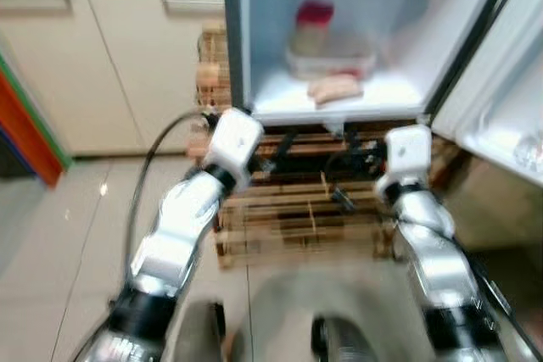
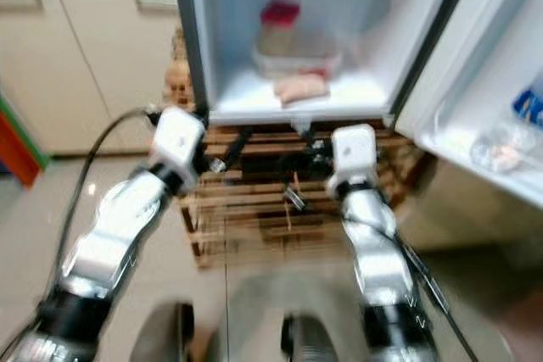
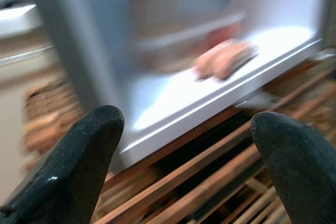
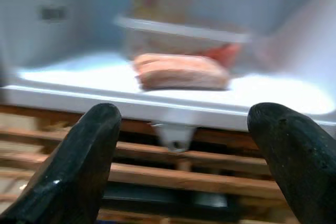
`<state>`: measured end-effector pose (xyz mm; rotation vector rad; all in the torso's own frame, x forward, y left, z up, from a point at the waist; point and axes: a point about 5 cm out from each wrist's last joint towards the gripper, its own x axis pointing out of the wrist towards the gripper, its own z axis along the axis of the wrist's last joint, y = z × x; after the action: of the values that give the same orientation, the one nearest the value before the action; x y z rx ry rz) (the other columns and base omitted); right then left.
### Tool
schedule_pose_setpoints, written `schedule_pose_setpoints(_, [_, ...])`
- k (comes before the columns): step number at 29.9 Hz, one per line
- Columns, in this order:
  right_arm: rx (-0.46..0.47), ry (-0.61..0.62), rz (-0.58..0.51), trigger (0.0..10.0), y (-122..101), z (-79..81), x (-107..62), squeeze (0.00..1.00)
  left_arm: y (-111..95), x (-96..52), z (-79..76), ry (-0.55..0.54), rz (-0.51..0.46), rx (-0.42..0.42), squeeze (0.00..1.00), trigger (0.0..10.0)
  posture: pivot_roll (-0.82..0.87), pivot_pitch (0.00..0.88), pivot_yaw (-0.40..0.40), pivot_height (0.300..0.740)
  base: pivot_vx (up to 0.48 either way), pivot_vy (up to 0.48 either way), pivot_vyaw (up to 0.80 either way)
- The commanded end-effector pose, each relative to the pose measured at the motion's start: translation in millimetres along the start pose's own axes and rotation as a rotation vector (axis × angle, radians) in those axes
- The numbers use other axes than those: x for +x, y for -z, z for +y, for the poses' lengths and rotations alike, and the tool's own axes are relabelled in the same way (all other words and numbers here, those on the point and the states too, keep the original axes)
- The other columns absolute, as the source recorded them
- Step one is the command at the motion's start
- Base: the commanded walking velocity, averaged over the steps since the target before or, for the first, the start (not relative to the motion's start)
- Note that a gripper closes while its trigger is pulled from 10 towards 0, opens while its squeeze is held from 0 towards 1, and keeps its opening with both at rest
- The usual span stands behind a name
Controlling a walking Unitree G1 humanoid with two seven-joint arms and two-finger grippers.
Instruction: Restocking fridge
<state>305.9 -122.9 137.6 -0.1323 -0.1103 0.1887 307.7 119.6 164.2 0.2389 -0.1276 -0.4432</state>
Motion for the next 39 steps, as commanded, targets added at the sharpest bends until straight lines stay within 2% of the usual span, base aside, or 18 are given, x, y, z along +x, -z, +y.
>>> schedule_pose_setpoints(1, [-0.013, 0.04, 0.019, 10.0, 2, -11.4, -4.0, 0.0, -7, 3.9, -10.4, 0.037, -0.026, -0.004, 0.0, 10.0, -0.01, 0.107, -0.017, 0.642, 0.0, 0.0, -0.63])
schedule_pose_setpoints(4, [-0.027, 0.038, 0.015, 10.0, 2, -10.8, -6.1, 0.0, -9, 4.8, -11.2, 0.037, -0.03, 0.002, 0.0, 10.0, -0.01, 0.115, -0.016, 0.642, 0.0, 0.0, -0.21])
schedule_pose_setpoints(10, [-0.027, 0.038, 0.017, 10.0, 2, -9.9, -9.9, 0.0, -26, 14.5, -8.0, 0.065, -0.063, 0.025, 0.0, 10.0, -0.01, 0.124, -0.018, 0.642, 0.0, 0.0, 0.0])
schedule_pose_setpoints(13, [-0.023, 0.037, 0.026, 10.0, 4, -8.7, -16.5, 0.0, -37, 24.9, 6.1, 0.05, -0.056, 0.039, 0.0, 10.0, -0.02, 0.123, -0.016, 0.642, 0.0, 0.0, 0.0])
schedule_pose_setpoints(14, [-0.023, 0.037, 0.026, 10.0, 4, -8.7, -16.5, 0.0, -37, 24.9, 6.1, 0.05, -0.056, 0.039, 0.0, 10.0, -0.02, 0.123, -0.016, 0.642, 0.0, 0.0, 0.0])
schedule_pose_setpoints(15, [-0.018, 0.041, 0.032, 10.0, 4, -8.6, -22.5, 0.0, -43, 30.1, 15.7, 0.028, -0.056, 0.038, 0.0, 10.0, -0.03, 0.129, -0.007, 0.642, 0.0, 0.0, 0.0])
schedule_pose_setpoints(19, [-0.009, 0.043, 0.046, 10.0, 7, -6.5, -32.3, 0.0, -47, 34.3, 28.0, -0.007, -0.052, 0.045, 0.0, 10.0, -0.05, 0.134, -0.002, 0.642, 0.0, 0.0, 0.0])
schedule_pose_setpoints(22, [-0.006, 0.048, 0.053, 10.0, 7, -6.4, -35.9, 0.0, -44, 33.3, 24.9, 0.0, -0.044, 0.03, 0.0, 10.0, -0.05, 0.141, -0.002, 0.642, 0.0, 0.0, 0.0])
schedule_pose_setpoints(26, [0.0, 0.061, 0.05, 10.0, 5, -8.7, -38.9, 0.0, -49, 30.1, 11.0, 0.08, -0.09, 0.034, 0.0, 10.0, -0.05, 0.153, -0.003, 0.642, 0.0, 0.0, 0.0])
schedule_pose_setpoints(32, [0.005, 0.066, 0.069, 10.0, 8, -8.8, -45.5, 0.0, -53, 30.8, 1.3, 0.132, -0.104, 0.032, 0.0, 10.0, -0.06, 0.163, 0.003, 0.642, 0.48, 0.0, 0.0])
schedule_pose_setpoints(39, [0.009, 0.065, 0.075, 10.0, 8, -7.6, -45.3, 0.0, -54, 31.1, -1.3, 0.136, -0.107, 0.02, 0.0, 10.0, -0.05, 0.163, 0.002, 0.642, 0.48, 0.0, 0.0])
